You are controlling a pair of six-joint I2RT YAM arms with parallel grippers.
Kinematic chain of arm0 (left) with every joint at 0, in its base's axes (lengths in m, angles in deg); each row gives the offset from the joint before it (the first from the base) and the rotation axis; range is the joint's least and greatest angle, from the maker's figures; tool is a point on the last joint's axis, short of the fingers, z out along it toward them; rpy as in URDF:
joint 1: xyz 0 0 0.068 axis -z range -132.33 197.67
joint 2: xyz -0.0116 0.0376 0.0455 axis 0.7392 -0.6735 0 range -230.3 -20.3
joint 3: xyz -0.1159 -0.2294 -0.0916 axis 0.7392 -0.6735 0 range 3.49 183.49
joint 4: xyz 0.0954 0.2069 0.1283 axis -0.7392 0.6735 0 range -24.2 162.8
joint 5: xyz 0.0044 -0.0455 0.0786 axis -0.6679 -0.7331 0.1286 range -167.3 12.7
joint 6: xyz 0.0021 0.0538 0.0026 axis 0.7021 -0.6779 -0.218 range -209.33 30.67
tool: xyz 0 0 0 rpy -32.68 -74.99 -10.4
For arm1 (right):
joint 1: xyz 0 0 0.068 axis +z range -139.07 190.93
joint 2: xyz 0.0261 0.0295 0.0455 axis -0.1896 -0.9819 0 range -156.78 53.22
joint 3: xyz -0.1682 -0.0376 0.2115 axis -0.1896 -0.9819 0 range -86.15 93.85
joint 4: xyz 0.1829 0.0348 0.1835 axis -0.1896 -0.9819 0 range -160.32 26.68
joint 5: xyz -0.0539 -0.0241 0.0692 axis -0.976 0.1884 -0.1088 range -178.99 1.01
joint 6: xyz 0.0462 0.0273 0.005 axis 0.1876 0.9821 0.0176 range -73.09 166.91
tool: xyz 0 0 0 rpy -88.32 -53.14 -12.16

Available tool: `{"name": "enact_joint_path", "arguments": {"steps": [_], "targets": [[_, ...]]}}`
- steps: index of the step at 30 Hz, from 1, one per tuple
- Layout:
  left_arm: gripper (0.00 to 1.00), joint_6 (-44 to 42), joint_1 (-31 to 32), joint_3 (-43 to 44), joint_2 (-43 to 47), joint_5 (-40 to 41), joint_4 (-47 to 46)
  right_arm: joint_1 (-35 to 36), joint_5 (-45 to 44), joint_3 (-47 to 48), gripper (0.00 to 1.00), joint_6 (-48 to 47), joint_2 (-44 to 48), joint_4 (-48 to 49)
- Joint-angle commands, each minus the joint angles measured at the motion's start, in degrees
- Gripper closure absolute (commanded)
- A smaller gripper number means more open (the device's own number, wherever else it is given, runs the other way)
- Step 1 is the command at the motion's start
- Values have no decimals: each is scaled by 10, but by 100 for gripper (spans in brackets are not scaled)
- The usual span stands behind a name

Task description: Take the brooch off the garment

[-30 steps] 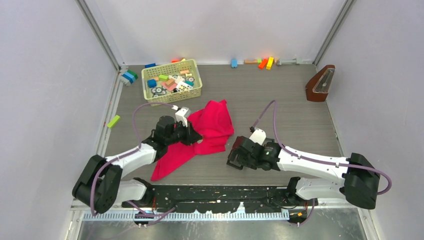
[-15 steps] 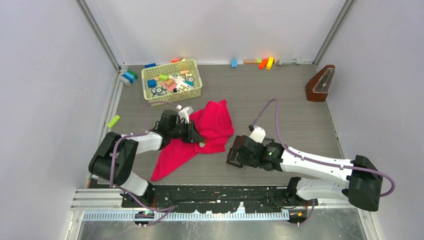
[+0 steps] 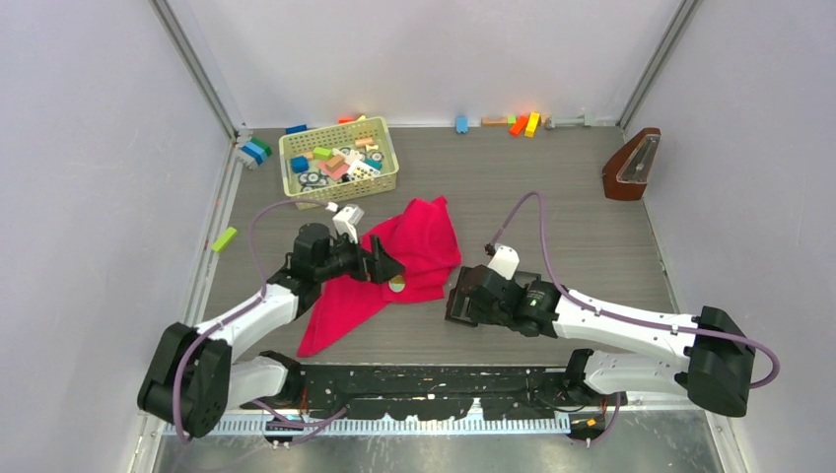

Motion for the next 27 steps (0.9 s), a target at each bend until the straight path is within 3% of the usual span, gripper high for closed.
{"name": "enact_joint_path", "arguments": {"steps": [1,4,11,18,27], "targets": [[0,-3,-3,-14,65,67,3,0,-29,16,44,-29,24,36],[0,20,-3,-15,112,142,57,-1,-30,13,44,-39,31,47],[0,35,-3,-64,176,67,-44,-4,-34,13,44,-63,44,62],[5,83,0,-69,129,-39,-153,-6,-37,10,44,-91,61,89],[12,135,40,-62,71,-49,-221,-7,-40,-10,45,-121,80,151]]}}
